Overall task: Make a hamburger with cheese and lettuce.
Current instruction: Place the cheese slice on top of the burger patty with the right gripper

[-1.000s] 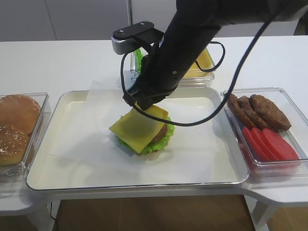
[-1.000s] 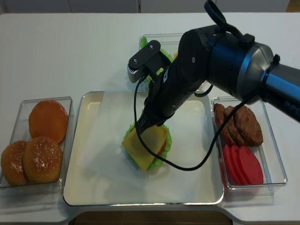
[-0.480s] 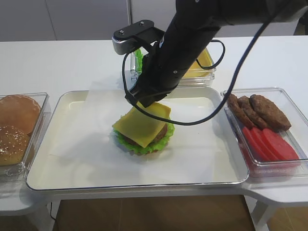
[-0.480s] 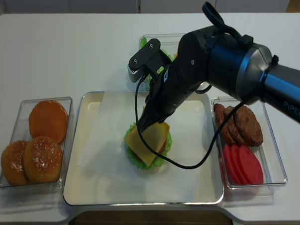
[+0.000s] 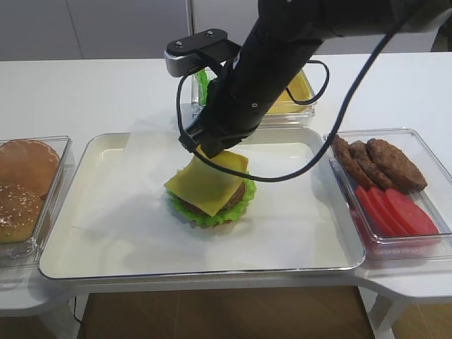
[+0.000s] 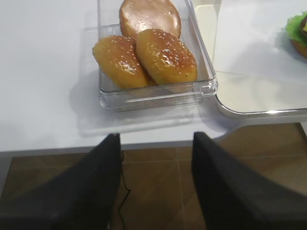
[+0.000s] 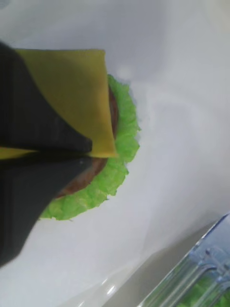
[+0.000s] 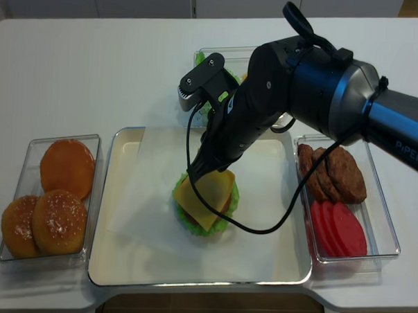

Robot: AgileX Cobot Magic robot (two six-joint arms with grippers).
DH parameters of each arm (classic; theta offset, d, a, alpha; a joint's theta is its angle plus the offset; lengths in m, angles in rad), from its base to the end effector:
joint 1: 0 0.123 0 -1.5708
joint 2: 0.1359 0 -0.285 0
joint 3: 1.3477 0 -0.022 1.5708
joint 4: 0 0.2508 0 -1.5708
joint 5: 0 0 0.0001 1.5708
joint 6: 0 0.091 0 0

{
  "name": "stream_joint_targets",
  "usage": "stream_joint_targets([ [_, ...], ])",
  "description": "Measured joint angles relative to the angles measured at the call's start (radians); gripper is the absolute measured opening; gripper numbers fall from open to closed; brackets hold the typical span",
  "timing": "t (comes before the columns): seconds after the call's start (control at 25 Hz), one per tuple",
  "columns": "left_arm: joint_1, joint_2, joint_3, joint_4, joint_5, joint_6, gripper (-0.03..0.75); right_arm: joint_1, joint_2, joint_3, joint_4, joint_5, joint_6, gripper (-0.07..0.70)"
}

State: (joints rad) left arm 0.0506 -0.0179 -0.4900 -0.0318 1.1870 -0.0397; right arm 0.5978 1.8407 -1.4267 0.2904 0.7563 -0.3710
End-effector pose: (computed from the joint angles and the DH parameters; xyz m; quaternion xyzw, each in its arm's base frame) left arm -0.0121 -0.0033 0.2645 -0.0382 0.8817 -0.0133 0.4702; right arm 0.3210 0.2402 0.2472 -0.3780 0.8861 0.1480 0.2236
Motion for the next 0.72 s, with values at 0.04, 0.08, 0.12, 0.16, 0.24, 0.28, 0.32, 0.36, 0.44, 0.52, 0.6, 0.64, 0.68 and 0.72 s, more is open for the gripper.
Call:
stream_joint_targets([
  [0.04, 0.0, 0.0, 0.0, 0.0, 0.0, 0.0, 0.358, 0.0, 0.0, 0.0, 0.005, 0.0, 0.002, 0.003],
  [0.08, 0.0, 0.0, 0.0, 0.0, 0.0, 0.0, 0.358, 0.0, 0.0, 0.0, 0.007, 0.0, 0.004, 0.003],
  [0.12, 0.0, 0.0, 0.0, 0.0, 0.0, 0.0, 0.358, 0.0, 0.0, 0.0, 0.009, 0.002, 0.006, 0.003],
  [0.16, 0.0, 0.0, 0.0, 0.0, 0.0, 0.0, 0.358, 0.0, 0.0, 0.0, 0.009, 0.006, 0.008, 0.003],
  [0.24, 0.0, 0.0, 0.0, 0.0, 0.0, 0.0, 0.358, 0.0, 0.0, 0.0, 0.009, 0.018, 0.012, 0.003],
  [0.28, 0.0, 0.0, 0.0, 0.0, 0.0, 0.0, 0.358, 0.0, 0.0, 0.0, 0.006, 0.024, 0.012, 0.003],
  [0.32, 0.0, 0.0, 0.0, 0.0, 0.0, 0.0, 0.358, 0.0, 0.0, 0.0, -0.001, 0.027, 0.012, 0.003],
  [0.36, 0.0, 0.0, 0.0, 0.0, 0.0, 0.0, 0.358, 0.0, 0.0, 0.0, -0.01, 0.029, 0.012, 0.003],
  [0.44, 0.0, 0.0, 0.0, 0.0, 0.0, 0.0, 0.358, 0.0, 0.0, 0.0, -0.015, 0.029, 0.014, 0.003],
  [0.52, 0.0, 0.0, 0.0, 0.0, 0.0, 0.0, 0.358, 0.0, 0.0, 0.0, -0.017, 0.031, 0.013, 0.003],
  [0.6, 0.0, 0.0, 0.0, 0.0, 0.0, 0.0, 0.358, 0.0, 0.0, 0.0, -0.019, 0.028, 0.016, 0.003],
  [0.64, 0.0, 0.0, 0.0, 0.0, 0.0, 0.0, 0.358, 0.0, 0.0, 0.0, -0.019, 0.024, 0.016, 0.003],
  [0.68, 0.0, 0.0, 0.0, 0.0, 0.0, 0.0, 0.358, 0.0, 0.0, 0.0, -0.021, 0.022, 0.016, 0.003],
  [0.72, 0.0, 0.0, 0.0, 0.0, 0.0, 0.0, 0.358, 0.0, 0.0, 0.0, -0.021, 0.018, 0.016, 0.003],
])
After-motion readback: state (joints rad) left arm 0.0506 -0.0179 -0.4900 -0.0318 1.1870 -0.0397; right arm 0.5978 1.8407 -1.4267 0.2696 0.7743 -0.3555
